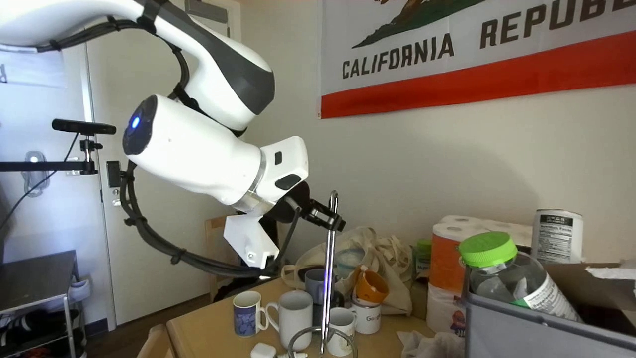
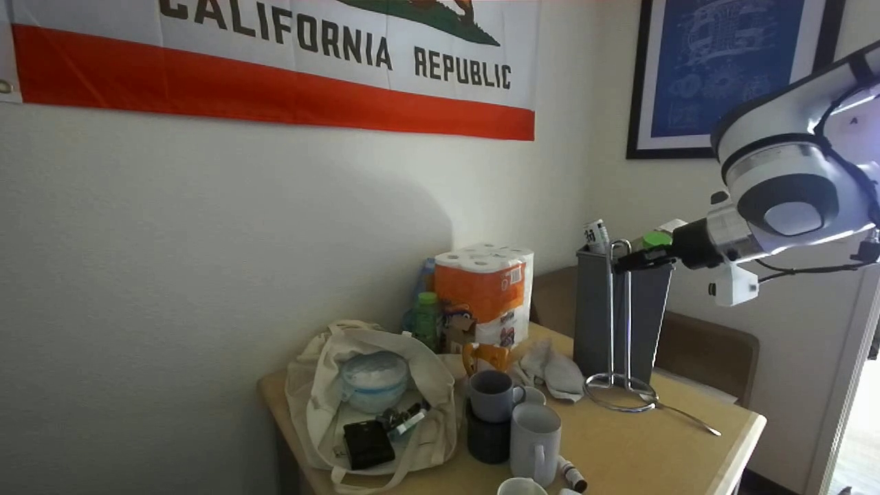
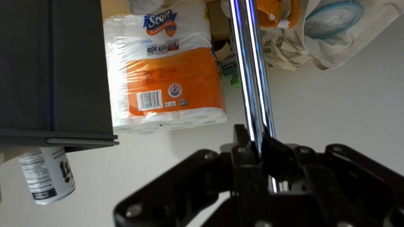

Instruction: Pick the object and move it to the right on the counter

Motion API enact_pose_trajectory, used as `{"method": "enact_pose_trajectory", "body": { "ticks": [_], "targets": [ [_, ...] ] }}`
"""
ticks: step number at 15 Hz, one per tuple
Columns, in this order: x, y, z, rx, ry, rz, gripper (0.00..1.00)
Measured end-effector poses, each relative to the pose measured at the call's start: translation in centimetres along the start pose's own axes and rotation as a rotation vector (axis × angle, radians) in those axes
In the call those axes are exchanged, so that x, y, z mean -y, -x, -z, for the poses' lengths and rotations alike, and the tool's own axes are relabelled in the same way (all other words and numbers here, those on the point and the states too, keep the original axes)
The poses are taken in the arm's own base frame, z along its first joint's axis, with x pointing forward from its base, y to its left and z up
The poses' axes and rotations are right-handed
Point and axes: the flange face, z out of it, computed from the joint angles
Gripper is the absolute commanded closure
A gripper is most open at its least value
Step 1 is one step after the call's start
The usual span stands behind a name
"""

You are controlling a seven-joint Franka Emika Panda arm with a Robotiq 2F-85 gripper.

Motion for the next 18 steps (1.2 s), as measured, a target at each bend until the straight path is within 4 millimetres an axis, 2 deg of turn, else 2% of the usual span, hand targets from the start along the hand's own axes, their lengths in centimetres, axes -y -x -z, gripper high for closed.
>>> {"method": "enact_pose_trajectory", "body": {
  "ticks": [5, 12, 18],
  "targets": [
    [-1.0, 3.7, -0.5, -0.012, 0.002, 0.026, 0.98],
    [-1.1, 8.8, -4.3, -0.023, -0.04, 0.038, 0.98],
    [-0.8, 9.7, -6.4, -0.055, -0.087, 0.042, 0.98]
  ]
}}
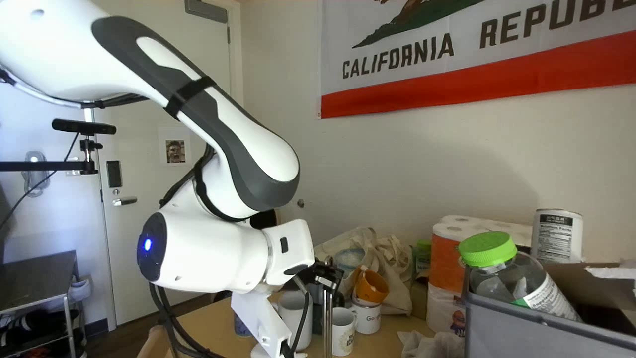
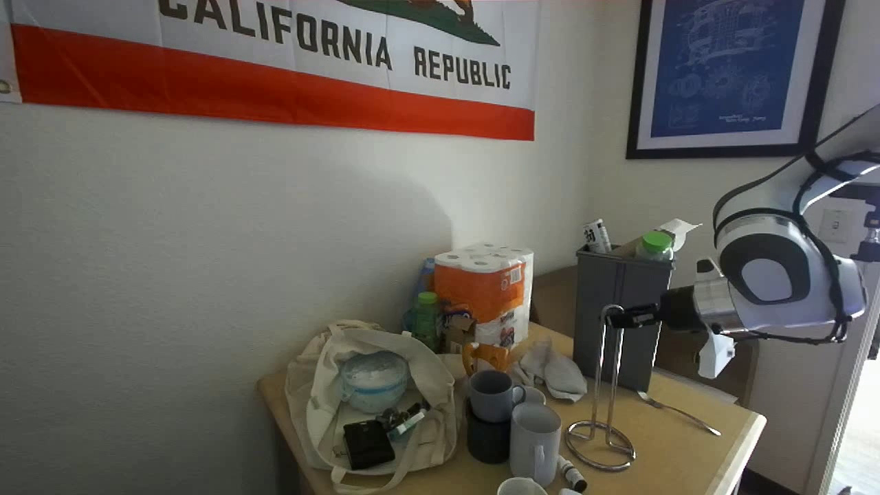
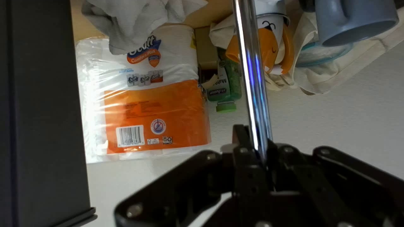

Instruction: Pick the object and move it to the right on the counter

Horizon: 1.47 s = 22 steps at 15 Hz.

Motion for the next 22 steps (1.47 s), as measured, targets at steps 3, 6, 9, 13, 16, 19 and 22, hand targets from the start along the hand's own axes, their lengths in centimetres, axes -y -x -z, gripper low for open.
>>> {"method": "enact_pose_trajectory", "body": {
  "ticks": [3, 6, 9, 13, 16, 19, 22],
  "targets": [
    [0.1, 0.1, -0.5, 0.004, -0.007, 0.006, 0.6],
    [0.4, -0.1, -1.0, 0.003, -0.013, 0.025, 0.38],
    [0.6, -0.9, -1.2, 0.0, -0.017, 0.066, 0.16],
    [-0.3, -2.7, -1.1, 0.029, -0.003, 0.156, 0.0],
    [-0.8, -3.6, -0.7, 0.059, 0.017, 0.205, 0.0],
    [-0.8, -4.3, -0.3, 0.087, 0.035, 0.239, 0.0],
    [-0.4, -4.6, -0.2, 0.105, 0.039, 0.264, 0.0]
  ]
}}
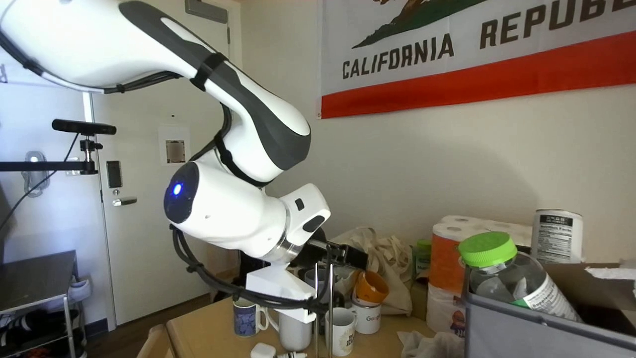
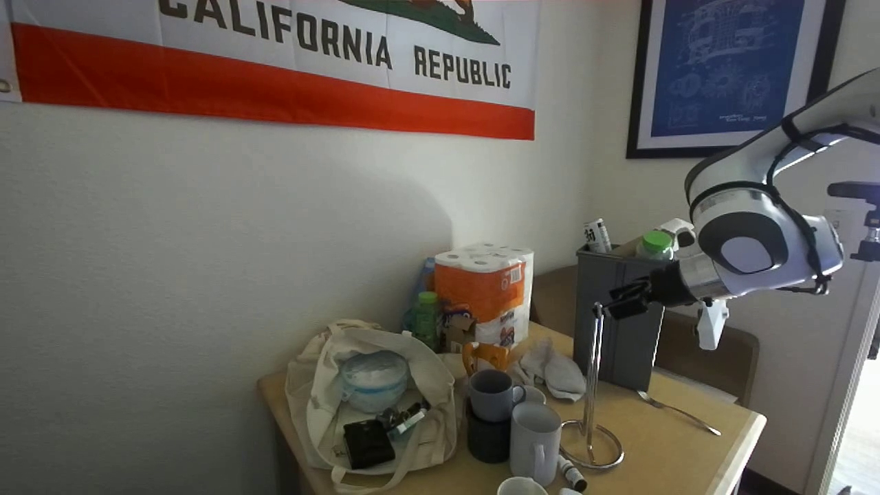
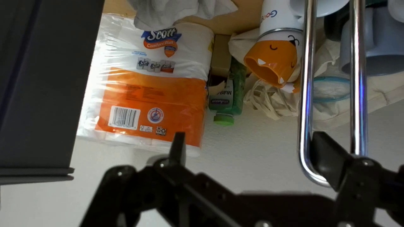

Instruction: Pick the object and move it to the right on the counter

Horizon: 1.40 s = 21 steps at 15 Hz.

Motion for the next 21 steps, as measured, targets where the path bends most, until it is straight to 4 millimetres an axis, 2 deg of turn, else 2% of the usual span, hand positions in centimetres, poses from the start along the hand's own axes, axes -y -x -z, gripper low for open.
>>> {"method": "enact_pose_trajectory", "body": {
  "ticks": [7, 14, 21],
  "targets": [
    [0.4, -0.4, 0.3, 0.024, 0.011, 0.014, 0.0],
    [-0.3, -0.9, 1.4, 0.102, 0.046, 0.016, 0.0],
    [0.6, -2.6, 1.4, 0.2, 0.059, 0.044, 0.0]
  ]
}}
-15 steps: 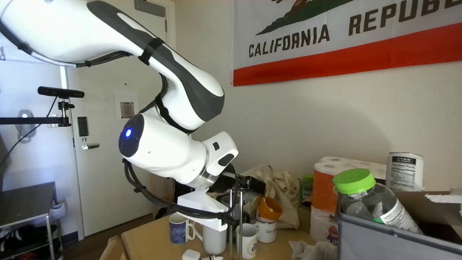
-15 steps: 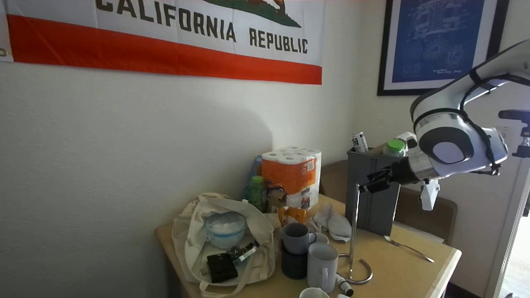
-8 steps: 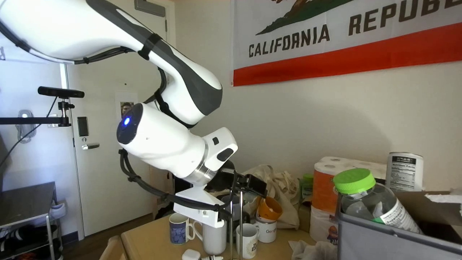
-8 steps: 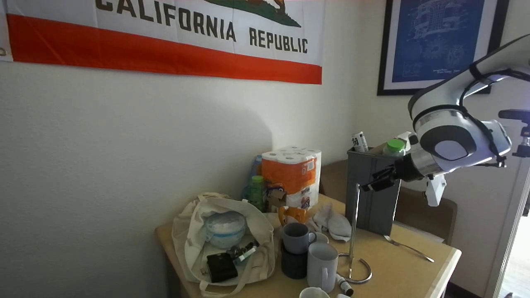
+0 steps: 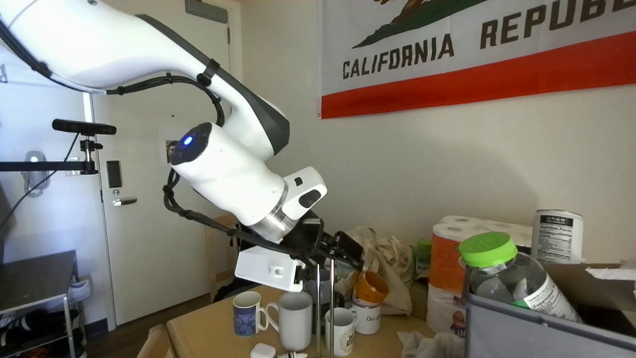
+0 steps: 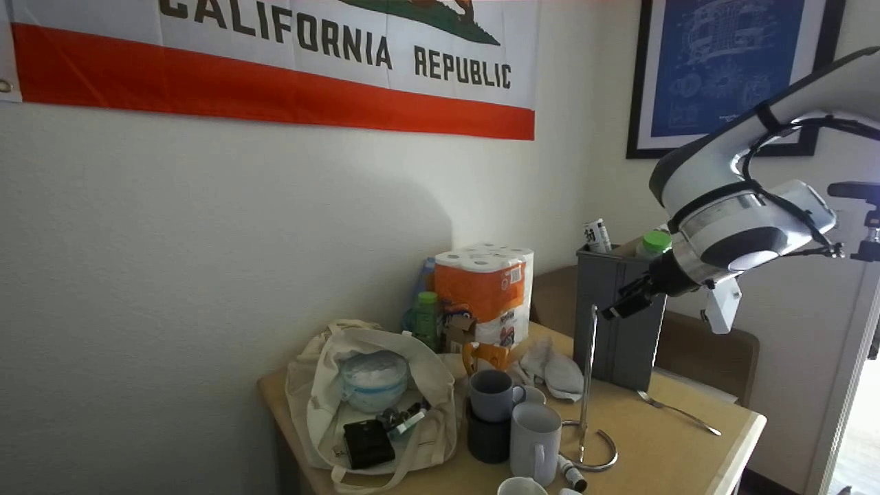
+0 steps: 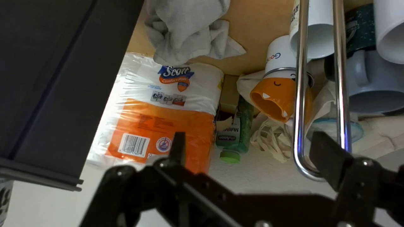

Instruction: Pick the object and move it to the right on the counter

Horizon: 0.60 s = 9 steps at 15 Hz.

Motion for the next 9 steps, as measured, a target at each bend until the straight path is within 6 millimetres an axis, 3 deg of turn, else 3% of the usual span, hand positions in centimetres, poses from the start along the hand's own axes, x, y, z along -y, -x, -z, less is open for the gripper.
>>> {"method": "enact_pose_trajectory", "body": {
  "ticks": [5, 9],
  "targets": [
    [0.8, -1.3, -0.2, 0.05, 0.018, 0.064, 0.0],
    [-0.7, -0.7, -0.4, 0.091, 0.041, 0.109, 0.0]
  ]
}}
